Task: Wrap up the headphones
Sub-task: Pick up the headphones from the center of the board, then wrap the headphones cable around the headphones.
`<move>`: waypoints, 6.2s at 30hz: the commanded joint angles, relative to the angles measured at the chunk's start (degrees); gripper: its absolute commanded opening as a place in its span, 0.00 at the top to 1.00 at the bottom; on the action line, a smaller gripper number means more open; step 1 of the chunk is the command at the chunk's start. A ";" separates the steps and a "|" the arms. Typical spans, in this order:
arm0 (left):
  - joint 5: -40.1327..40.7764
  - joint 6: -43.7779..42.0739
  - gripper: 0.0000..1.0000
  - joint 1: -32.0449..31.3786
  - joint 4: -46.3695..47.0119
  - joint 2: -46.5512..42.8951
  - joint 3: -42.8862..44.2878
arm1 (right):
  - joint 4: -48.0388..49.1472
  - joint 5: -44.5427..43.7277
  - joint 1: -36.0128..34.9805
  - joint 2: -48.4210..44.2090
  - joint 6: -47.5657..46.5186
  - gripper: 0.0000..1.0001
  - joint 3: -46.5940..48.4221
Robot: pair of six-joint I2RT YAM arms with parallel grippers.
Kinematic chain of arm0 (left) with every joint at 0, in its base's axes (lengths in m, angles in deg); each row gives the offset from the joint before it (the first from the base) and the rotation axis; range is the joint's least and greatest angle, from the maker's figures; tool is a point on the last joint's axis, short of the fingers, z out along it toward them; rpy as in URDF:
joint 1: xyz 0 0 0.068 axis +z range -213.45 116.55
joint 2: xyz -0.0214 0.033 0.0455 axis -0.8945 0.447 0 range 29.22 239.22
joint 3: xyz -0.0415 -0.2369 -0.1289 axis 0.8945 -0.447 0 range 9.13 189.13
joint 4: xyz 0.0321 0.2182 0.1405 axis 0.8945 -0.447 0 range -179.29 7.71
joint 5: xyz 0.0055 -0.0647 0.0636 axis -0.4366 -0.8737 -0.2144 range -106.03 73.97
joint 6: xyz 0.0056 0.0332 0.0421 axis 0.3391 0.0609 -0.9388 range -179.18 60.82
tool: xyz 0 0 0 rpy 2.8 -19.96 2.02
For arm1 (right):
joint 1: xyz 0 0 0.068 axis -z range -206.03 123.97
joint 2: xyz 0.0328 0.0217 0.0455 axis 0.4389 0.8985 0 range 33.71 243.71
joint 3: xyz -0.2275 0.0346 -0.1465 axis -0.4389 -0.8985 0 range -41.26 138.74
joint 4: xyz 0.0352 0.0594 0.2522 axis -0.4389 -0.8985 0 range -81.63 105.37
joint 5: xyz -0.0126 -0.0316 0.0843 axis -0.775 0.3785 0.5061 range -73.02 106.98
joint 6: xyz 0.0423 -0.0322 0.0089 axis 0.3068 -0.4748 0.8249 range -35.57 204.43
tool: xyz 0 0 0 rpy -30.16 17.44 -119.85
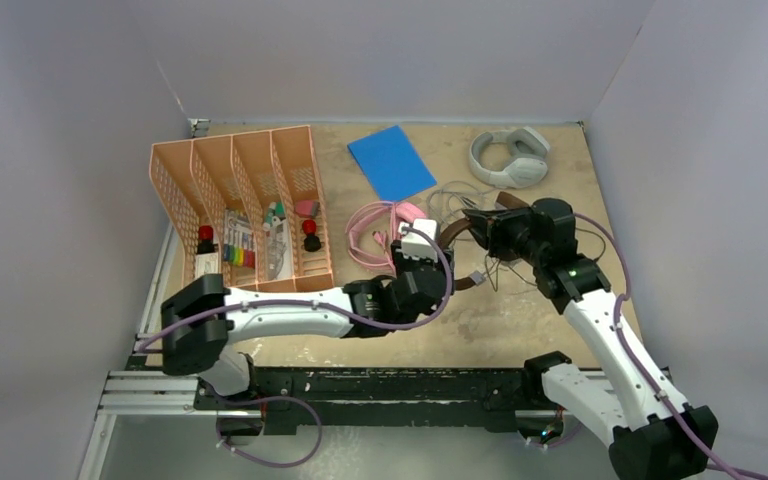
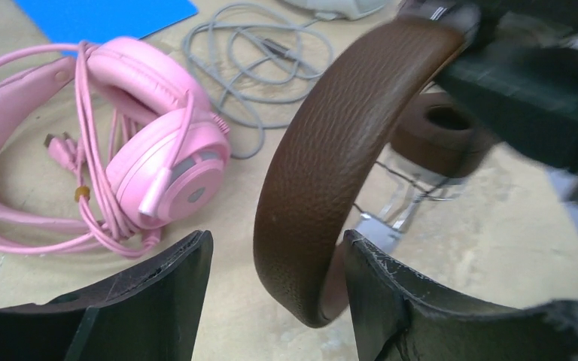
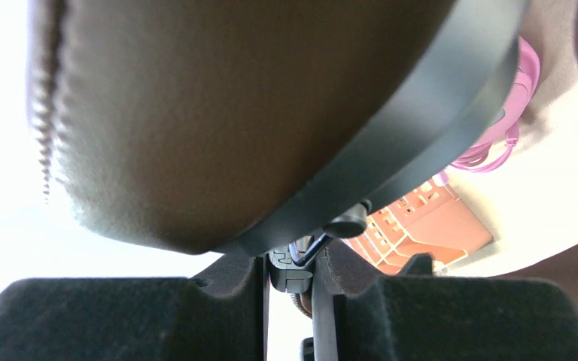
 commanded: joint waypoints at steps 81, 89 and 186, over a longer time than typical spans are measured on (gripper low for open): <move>-8.48 0.21 1.00 28.93 -56.67 -17.53 29.60 | -2.78 7.37 1.42 -2.08 -83.28 0.01 11.48; -9.85 2.45 1.00 30.09 -56.32 -17.67 34.48 | 28.01 39.20 -2.11 -1.44 -89.22 0.01 -6.24; 17.96 -5.05 1.00 26.40 -41.67 -6.23 16.17 | 5.62 55.55 1.96 13.25 -67.29 1.00 30.14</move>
